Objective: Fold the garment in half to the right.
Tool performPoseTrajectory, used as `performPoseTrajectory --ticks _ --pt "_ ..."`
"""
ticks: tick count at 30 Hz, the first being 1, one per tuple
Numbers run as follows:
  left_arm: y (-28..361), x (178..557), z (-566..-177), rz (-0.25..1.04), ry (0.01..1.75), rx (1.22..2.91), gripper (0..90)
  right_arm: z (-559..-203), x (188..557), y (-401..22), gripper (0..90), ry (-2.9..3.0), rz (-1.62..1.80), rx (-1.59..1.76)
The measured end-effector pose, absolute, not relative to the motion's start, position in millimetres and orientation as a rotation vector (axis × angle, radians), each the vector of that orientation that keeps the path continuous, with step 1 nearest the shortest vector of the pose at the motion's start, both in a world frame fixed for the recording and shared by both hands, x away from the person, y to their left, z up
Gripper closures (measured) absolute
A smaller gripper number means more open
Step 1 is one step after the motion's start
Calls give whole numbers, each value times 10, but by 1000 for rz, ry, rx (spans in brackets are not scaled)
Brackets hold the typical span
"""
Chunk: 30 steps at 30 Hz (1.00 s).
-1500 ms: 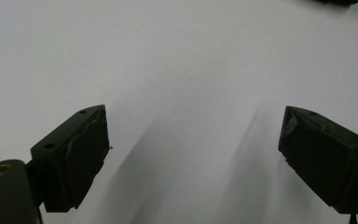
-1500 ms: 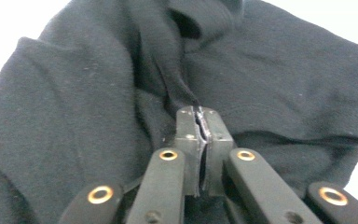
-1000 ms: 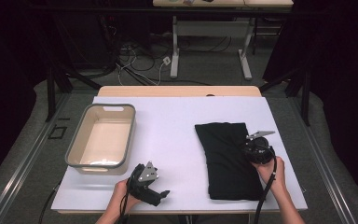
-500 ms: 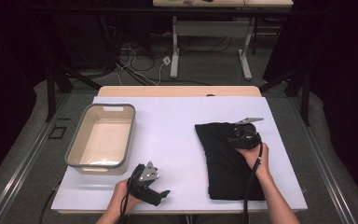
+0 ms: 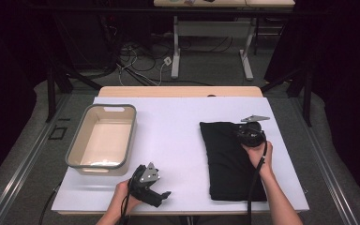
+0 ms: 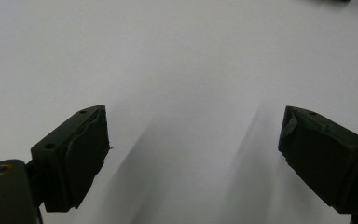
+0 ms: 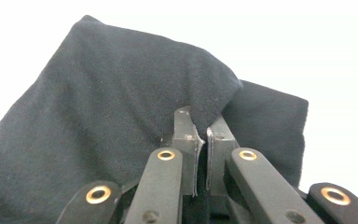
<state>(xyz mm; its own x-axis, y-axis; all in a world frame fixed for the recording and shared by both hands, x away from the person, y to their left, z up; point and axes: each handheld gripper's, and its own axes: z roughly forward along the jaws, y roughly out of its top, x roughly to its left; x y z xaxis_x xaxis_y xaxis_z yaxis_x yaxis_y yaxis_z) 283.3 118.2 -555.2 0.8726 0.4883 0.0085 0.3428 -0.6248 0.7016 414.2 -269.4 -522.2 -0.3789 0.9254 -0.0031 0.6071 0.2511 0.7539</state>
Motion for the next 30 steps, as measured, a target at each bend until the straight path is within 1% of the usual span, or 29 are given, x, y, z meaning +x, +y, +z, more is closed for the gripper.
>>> performPoseTrajectory --ticks 7,11,13,15,19,21,25,30 --pt "1173 2836 -5557 255 593 2308 86 -5141 4102 -2983 859 1997 943 1423" --pt "1165 2841 -5554 242 591 2323 87 -5215 4158 -3064 837 1996 909 1463" --pt "1155 2834 -5565 250 589 2313 86 -5310 4211 -3074 791 2033 883 1510" --pt "1155 2829 -5565 251 586 2315 87 -5369 4233 -3081 697 2054 874 1544" --pt "1163 2829 -5564 251 589 2316 86 -5320 4179 -3120 505 2033 894 1558" --pt "1164 2826 -5562 250 589 2316 86 -5273 4114 -3134 444 2024 918 1559" --pt "1156 2818 -5565 251 586 2317 87 -5212 3951 -3157 397 2049 944 1528" --pt "1145 2798 -5564 272 573 2332 87 -5170 3742 -3144 405 2077 967 1507"
